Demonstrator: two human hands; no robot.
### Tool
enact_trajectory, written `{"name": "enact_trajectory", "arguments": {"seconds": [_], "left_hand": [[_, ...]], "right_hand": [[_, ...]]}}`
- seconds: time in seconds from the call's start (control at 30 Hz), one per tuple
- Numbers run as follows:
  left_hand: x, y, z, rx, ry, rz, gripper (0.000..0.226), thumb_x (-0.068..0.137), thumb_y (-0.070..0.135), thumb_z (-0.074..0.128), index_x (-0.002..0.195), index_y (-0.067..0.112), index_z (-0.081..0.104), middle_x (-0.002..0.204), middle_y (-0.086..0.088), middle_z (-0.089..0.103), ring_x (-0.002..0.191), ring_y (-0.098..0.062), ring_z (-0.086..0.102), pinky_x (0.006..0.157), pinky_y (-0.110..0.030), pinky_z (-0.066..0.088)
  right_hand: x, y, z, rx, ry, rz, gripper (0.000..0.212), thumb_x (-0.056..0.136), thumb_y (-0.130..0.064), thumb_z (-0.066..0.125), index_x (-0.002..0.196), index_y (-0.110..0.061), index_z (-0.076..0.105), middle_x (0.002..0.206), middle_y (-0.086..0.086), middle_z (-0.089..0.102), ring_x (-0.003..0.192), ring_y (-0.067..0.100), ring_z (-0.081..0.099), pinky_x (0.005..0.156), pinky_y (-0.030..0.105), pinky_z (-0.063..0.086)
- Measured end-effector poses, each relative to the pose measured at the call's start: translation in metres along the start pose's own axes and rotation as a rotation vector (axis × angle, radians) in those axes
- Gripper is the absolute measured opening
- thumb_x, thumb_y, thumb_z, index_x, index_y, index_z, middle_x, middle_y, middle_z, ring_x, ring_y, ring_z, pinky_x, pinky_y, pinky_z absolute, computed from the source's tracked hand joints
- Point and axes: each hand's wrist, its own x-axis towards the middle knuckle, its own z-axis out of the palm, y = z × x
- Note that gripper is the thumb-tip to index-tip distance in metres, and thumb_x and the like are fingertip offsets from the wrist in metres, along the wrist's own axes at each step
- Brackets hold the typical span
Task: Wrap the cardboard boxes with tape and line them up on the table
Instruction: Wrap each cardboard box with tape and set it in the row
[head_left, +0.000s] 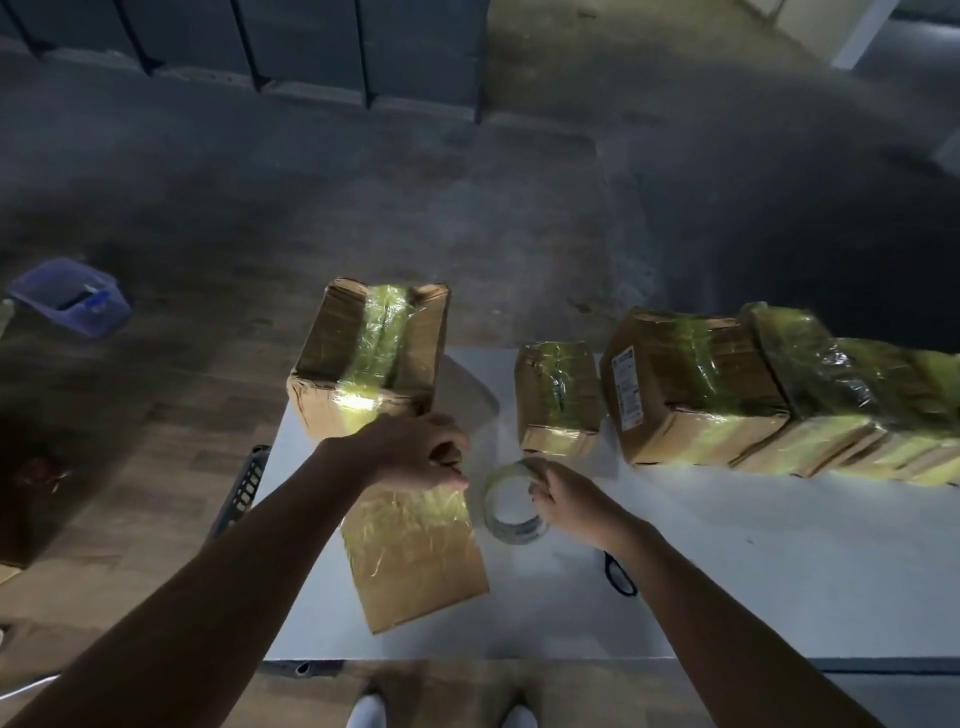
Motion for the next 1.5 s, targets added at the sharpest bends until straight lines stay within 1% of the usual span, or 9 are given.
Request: {"name": "enact_trajectory", "arguments": {"seconds": [0.17,0.37,0.6,0.8,0.9,0.97,1.1,1.4,1.5], "left_hand": [[0.028,0.012,0.002,0.097,0.048,0.012,0.035,0.087,0.055,0.06,0.109,0.028,0.058,0.108,0.005,0.065,0.096,-0.018,0.062,0.074,-0.029,0.045],[0.02,0.011,0.029,0.147,0.352,0.042,0.045,0.09,0.041,0.061,0.131,0.022,0.054,0.127,0.001,0.062,0.116,-0.019,0.056,0.092,-0.035,0.046],[0.021,-0.006,0.058,-0.148,0.139,-0.116,0.025,0.096,0.03,0.055,0.119,0.019,0.059,0.108,0.0,0.068,0.09,-0.015,0.061,0.072,-0.029,0.045],[0.016,0.004,0.084,-0.067,0.359,-0.189,0.038,0.095,0.021,0.057,0.131,0.012,0.054,0.126,-0.01,0.059,0.116,-0.027,0.053,0.091,-0.041,0.048],[-0.002,0.031,0.097,0.083,0.504,0.05,0.028,0.082,0.015,0.065,0.11,0.009,0.064,0.107,-0.013,0.063,0.099,-0.032,0.058,0.079,-0.04,0.049],[-0.015,0.054,0.113,0.143,0.409,0.243,0.02,0.08,0.029,0.063,0.093,0.015,0.068,0.091,-0.005,0.065,0.091,-0.026,0.06,0.077,-0.036,0.048],[-0.017,0.078,0.131,0.287,0.122,0.151,0.036,0.086,0.045,0.045,0.097,0.021,0.07,0.098,0.003,0.067,0.107,-0.022,0.053,0.101,-0.039,0.034],[-0.004,0.089,0.141,0.246,0.165,0.193,0.03,0.092,0.03,0.044,0.102,0.023,0.071,0.099,0.006,0.071,0.105,-0.017,0.055,0.102,-0.037,0.026],[-0.005,0.08,0.142,0.195,0.159,0.293,0.028,0.092,0.033,0.046,0.1,0.026,0.072,0.098,0.009,0.071,0.102,-0.016,0.057,0.1,-0.038,0.031]], "right_hand": [[0.005,0.003,0.019,0.016,0.02,0.181,0.041,0.101,-0.024,0.037,0.141,-0.021,0.044,0.107,0.007,0.065,0.086,0.02,0.066,0.072,0.032,0.054],[0.009,0.011,0.026,0.137,-0.012,0.184,0.018,0.098,-0.022,0.045,0.113,-0.023,0.055,0.102,0.004,0.065,0.074,0.01,0.068,0.06,0.026,0.06],[0.003,0.015,0.03,0.115,-0.149,0.26,0.008,0.097,-0.018,0.049,0.096,-0.014,0.056,0.086,0.006,0.068,0.068,0.014,0.071,0.054,0.02,0.055],[0.002,0.007,0.041,0.104,-0.175,0.308,0.012,0.098,-0.018,0.047,0.106,-0.011,0.053,0.086,0.009,0.067,0.067,0.019,0.071,0.063,0.033,0.06],[0.001,0.007,0.043,0.115,-0.175,0.314,0.01,0.099,-0.017,0.045,0.096,-0.014,0.054,0.08,0.008,0.067,0.059,0.013,0.069,0.052,0.024,0.054],[-0.001,0.008,0.043,0.117,-0.168,0.314,0.017,0.097,-0.015,0.042,0.085,-0.017,0.053,0.074,0.007,0.066,0.05,0.009,0.066,0.046,0.02,0.049],[-0.003,0.01,0.044,0.12,-0.163,0.323,0.021,0.098,-0.015,0.038,0.086,-0.016,0.055,0.077,0.009,0.066,0.051,0.01,0.066,0.045,0.021,0.05],[-0.015,0.02,0.038,0.143,-0.123,0.342,0.038,0.099,-0.045,0.04,0.09,-0.016,0.061,0.076,0.008,0.069,0.06,0.016,0.069,0.056,0.029,0.056],[-0.029,0.037,0.029,-0.071,-0.022,0.367,0.036,0.1,-0.041,0.04,0.11,-0.014,0.061,0.101,0.012,0.069,0.087,0.027,0.069,0.073,0.035,0.054]]}}
